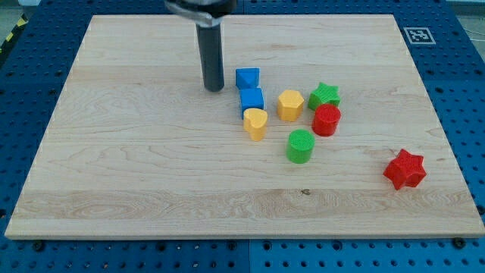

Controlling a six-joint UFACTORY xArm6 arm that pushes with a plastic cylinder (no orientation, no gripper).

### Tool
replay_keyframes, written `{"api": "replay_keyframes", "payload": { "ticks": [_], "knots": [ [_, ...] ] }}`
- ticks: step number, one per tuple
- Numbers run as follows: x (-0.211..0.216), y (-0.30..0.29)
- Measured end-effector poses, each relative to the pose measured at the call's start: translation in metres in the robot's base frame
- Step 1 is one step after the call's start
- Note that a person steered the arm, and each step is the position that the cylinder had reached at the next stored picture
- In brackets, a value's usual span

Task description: Push the yellow heart diagonally bottom left to the red star

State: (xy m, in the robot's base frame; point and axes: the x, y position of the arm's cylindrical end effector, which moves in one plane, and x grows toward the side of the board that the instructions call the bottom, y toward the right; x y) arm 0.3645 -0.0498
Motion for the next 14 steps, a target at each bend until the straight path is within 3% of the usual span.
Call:
{"api": "replay_keyframes", "payload": {
  "ticks": [2,6,9,14],
  "knots": [
    [-0.057,0.04],
    [0.037,0.042],
    [0.084,0.055],
    [0.1,0.034]
  ]
}}
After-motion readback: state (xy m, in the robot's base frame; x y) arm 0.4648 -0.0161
